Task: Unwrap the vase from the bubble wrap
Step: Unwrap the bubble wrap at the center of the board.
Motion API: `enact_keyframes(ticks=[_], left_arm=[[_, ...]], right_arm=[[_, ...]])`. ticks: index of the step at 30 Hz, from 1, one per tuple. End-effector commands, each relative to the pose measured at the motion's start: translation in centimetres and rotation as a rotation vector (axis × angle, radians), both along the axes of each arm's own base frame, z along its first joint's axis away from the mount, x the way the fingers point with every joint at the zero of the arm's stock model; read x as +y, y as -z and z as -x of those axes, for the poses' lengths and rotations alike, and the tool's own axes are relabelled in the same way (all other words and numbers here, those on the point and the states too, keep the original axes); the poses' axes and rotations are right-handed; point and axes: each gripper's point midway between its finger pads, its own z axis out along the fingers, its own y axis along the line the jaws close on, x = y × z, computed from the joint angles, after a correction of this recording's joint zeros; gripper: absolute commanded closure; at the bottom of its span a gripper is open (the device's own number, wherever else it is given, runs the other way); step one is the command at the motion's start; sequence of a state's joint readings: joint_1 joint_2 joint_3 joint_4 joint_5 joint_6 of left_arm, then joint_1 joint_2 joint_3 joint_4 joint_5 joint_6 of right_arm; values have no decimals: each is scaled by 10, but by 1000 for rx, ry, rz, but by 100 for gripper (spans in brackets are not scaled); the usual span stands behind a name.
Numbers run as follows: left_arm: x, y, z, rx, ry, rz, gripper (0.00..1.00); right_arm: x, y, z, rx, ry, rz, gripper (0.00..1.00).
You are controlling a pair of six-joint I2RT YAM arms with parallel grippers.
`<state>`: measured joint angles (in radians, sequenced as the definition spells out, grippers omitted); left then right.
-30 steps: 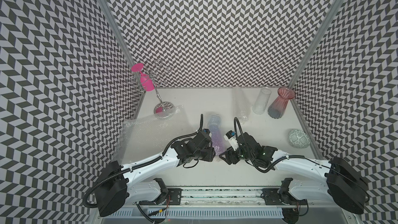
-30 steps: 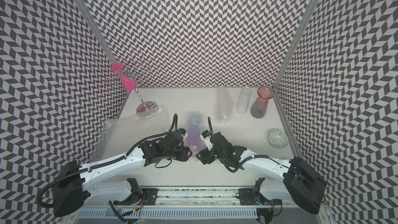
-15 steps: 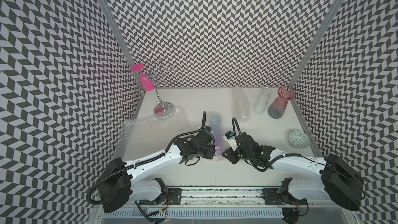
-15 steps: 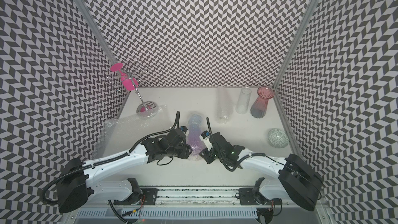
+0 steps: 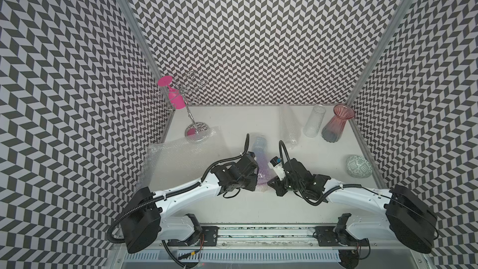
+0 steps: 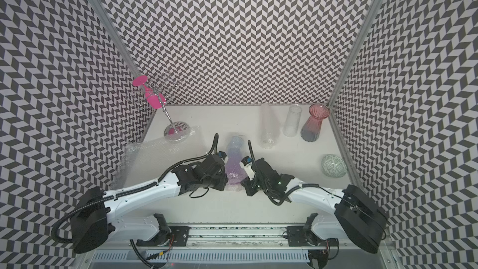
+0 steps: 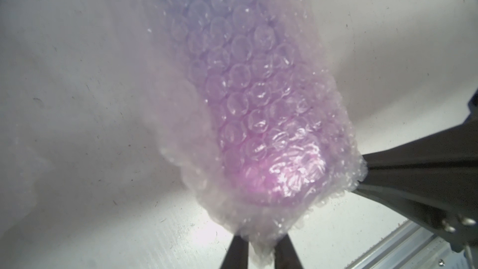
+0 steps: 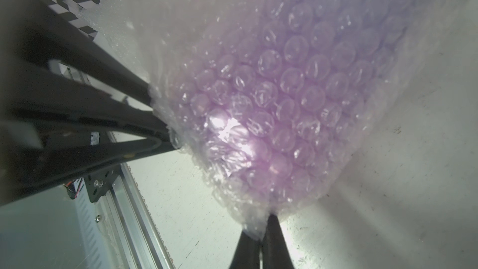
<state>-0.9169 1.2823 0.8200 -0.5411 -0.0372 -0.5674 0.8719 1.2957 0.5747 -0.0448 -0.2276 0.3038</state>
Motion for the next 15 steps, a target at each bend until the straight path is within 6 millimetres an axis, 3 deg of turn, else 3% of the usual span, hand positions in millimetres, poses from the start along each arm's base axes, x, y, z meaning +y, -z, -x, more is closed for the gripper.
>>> enact_keyframes(ticks=[1, 5, 15], left_arm=[[-9, -20, -10, -55, -9, 43, 93], [-6, -25, -6, -53, -10, 59, 100], [9, -29, 1, -27, -32, 123, 100]], right_arm=[[11, -21, -7, -51, -13, -53, 97], [6, -20, -9, -58, 5, -36, 100], [-10, -17, -14, -83, 72, 19, 100]])
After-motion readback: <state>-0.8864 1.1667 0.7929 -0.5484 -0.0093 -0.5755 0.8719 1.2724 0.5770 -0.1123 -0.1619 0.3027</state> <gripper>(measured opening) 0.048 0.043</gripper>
